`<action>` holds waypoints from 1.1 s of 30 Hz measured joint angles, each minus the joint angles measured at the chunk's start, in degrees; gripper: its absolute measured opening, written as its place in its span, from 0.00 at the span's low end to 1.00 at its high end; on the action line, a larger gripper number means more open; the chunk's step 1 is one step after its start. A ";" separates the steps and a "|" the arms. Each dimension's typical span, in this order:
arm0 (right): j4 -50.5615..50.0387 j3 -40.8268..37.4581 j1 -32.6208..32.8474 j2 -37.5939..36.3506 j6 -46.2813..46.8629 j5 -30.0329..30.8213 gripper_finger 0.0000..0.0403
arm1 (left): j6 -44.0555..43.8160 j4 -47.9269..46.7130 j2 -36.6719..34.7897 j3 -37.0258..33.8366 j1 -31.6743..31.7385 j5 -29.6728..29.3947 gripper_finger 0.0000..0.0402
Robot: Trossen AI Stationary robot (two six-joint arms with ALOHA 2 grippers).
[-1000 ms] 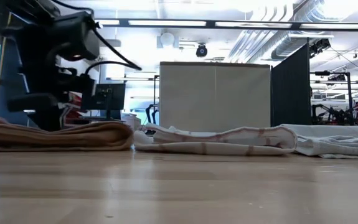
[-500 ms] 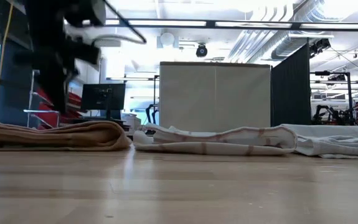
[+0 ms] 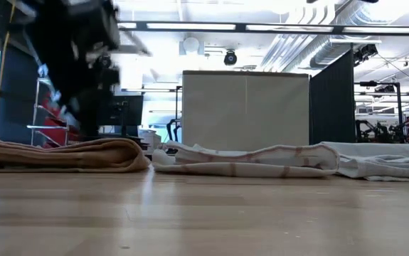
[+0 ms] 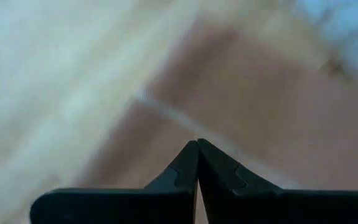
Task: Fold towel
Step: Move the folded brown towel to the left of the folded white squared towel, then adjust the folded white squared towel
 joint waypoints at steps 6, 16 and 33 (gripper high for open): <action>-1.03 0.00 0.48 0.00 0.00 0.06 0.00 | -0.52 1.51 3.53 -0.77 -5.53 5.61 0.00; -2.71 -0.02 0.46 0.00 -0.38 1.16 0.00 | -4.02 -1.86 2.52 0.04 -13.03 5.77 0.00; -1.21 -0.04 -11.23 8.25 -8.65 -2.46 0.00 | -5.48 -19.24 -9.22 12.55 -14.90 -1.75 0.00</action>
